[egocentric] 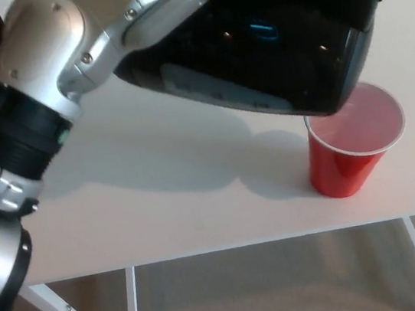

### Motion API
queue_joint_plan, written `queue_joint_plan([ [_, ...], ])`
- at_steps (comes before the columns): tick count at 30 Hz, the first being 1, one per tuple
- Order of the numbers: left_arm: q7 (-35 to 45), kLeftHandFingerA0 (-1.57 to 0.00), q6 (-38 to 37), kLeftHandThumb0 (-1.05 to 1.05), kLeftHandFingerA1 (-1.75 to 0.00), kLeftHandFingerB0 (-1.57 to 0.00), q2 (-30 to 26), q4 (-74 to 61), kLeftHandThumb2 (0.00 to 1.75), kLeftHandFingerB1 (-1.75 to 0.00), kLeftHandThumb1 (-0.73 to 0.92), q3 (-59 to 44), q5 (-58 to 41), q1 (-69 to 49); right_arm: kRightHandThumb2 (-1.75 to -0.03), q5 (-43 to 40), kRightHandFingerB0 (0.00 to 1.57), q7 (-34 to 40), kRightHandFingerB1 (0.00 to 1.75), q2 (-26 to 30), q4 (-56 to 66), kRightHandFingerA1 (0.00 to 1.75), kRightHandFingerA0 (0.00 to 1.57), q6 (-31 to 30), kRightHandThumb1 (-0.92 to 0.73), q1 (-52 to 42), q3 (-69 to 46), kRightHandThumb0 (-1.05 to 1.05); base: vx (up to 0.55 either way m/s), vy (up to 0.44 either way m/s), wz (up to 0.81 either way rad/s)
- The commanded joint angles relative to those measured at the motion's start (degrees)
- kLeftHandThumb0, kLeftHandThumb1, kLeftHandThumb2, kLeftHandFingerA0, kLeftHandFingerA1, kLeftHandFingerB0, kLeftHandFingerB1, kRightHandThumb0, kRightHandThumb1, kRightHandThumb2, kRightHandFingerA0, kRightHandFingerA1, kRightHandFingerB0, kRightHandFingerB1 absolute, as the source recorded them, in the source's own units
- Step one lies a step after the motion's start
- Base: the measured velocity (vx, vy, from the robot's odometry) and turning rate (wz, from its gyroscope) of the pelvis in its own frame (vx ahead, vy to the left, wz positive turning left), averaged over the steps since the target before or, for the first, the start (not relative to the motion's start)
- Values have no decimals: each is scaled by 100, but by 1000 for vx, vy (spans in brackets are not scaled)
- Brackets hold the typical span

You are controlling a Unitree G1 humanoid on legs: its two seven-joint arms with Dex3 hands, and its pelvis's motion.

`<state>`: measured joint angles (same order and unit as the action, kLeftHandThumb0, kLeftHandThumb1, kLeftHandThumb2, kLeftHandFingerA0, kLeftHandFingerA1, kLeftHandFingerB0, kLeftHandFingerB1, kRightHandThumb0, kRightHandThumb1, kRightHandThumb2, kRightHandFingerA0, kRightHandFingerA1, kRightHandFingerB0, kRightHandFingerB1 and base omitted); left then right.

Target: The robot walk towards a table in front and uses its left hand to pick up the pot from the base and pour water to the cup on the right hand side

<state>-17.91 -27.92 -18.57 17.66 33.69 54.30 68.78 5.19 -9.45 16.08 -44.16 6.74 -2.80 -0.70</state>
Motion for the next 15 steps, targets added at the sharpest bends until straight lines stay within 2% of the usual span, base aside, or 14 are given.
queue_joint_plan([
  [1, -636, -109, -547, -40, -166, -89, -171, 133, 60, -63, 54, 42, 529, 438, -56, -5, 59, 33, 47, 86, 135, 56, 75, -155, -57, -14, -41, -33, 0, 0, 0],
  [8, -698, -110, -703, -40, -163, -89, -263, 89, 61, -63, 56, 68, 759, 506, -56, -56, 58, -20, 47, 77, 96, 54, 68, -161, -57, 17, -84, -31, 0, 0, 0],
  [11, -901, -109, -745, -39, -157, -89, -255, 129, 60, -63, 55, 112, 911, 500, -56, -40, 58, -7, 47, 76, 122, 57, 74, -190, -57, 6, -80, -32, 0, 0, 0],
  [15, -771, -110, -787, -41, -160, -88, -248, 25, 60, -62, 53, 95, 906, 453, -56, -9, 59, 14, 47, 85, 116, 58, 76, -205, -56, 11, -68, -33, 0, 0, 0],
])
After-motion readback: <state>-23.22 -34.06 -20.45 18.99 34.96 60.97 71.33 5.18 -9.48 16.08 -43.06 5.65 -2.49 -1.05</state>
